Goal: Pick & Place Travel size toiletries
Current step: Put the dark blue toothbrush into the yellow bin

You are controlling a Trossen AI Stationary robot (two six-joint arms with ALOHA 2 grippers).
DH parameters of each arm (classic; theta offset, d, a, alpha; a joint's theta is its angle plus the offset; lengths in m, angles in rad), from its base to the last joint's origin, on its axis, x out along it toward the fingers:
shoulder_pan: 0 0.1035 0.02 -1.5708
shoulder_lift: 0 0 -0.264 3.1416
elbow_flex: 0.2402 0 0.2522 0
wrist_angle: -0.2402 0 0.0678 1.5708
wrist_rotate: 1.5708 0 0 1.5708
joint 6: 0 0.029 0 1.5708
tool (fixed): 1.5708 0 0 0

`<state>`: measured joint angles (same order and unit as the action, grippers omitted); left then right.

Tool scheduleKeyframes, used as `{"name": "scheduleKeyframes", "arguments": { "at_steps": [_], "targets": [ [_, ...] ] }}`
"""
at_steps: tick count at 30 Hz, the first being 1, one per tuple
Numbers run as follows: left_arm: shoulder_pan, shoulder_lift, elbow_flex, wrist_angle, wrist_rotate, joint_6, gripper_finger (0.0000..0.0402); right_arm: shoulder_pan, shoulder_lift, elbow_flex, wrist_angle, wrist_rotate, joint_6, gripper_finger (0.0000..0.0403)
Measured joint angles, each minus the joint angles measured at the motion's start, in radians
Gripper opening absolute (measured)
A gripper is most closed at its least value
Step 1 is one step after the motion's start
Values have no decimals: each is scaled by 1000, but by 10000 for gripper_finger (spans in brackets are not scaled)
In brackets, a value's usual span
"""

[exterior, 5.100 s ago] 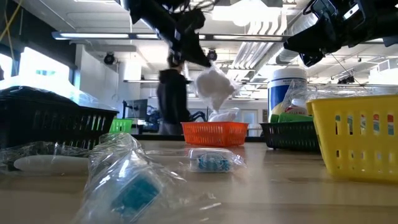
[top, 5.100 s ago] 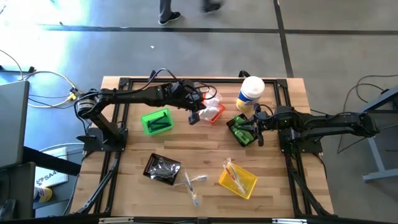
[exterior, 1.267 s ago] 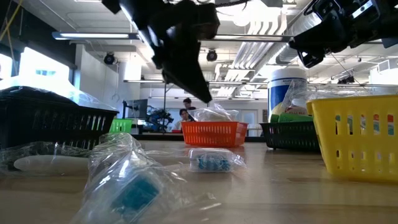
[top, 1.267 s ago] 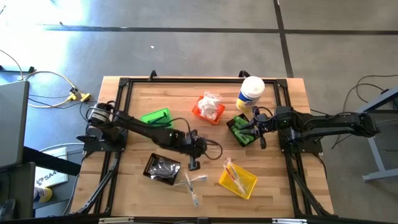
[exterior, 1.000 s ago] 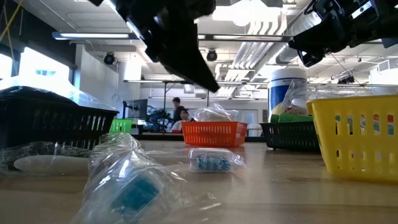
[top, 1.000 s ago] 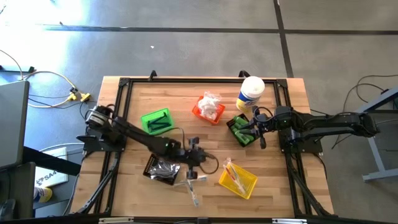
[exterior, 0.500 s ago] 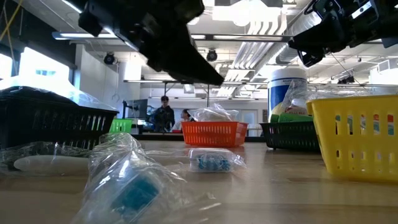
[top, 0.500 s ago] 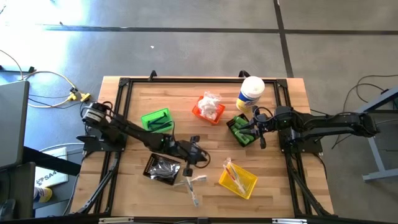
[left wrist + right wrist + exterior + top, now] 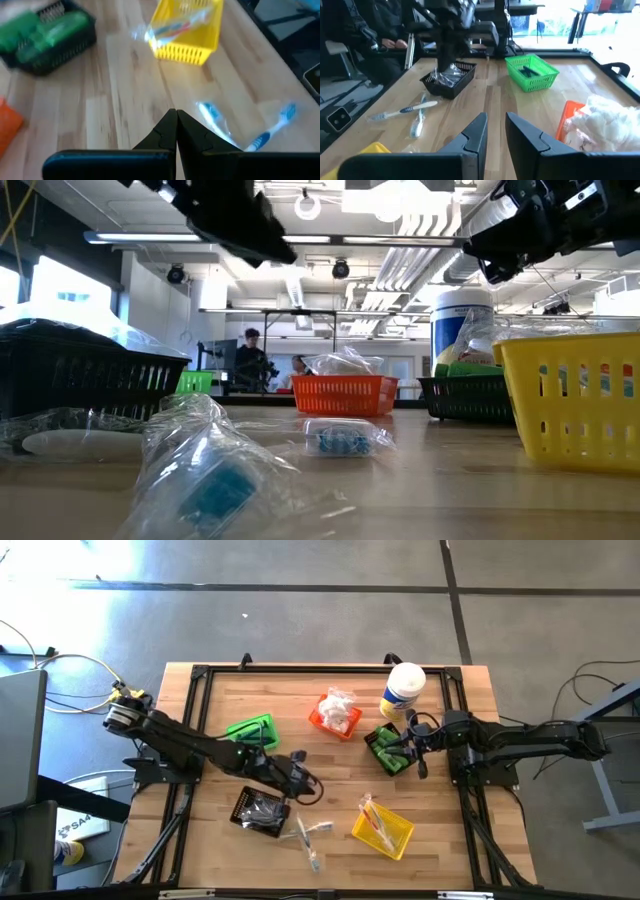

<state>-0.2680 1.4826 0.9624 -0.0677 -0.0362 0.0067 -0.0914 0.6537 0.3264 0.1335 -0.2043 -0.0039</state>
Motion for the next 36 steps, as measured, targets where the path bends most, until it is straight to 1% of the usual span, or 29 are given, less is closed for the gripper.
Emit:
{"name": "scheduleKeyframes", "arguments": {
  "at_steps": [11, 14, 17, 23, 30, 36],
  "targets": [
    [0, -5, -2, -23, 2, -218, 1, 0, 0, 0, 12, -5, -20, 61],
    [0, -5, -2, -24, 2, -246, 1, 0, 0, 0, 14, -7, 43, 61],
    [0, -5, -2, -17, 2, -249, 1, 0, 0, 0, 5, -17, 107, 61],
    [0, -5, -2, -6, 2, -248, 1, 0, 0, 0, 17, -91, 117, 61],
    [0, -5, -2, -3, 3, -248, 1, 0, 0, 0, 44, -94, 112, 61],
    [0, -4, -2, -9, 3, -248, 1, 0, 0, 0, 43, -86, 53, 61]
  ]
}}
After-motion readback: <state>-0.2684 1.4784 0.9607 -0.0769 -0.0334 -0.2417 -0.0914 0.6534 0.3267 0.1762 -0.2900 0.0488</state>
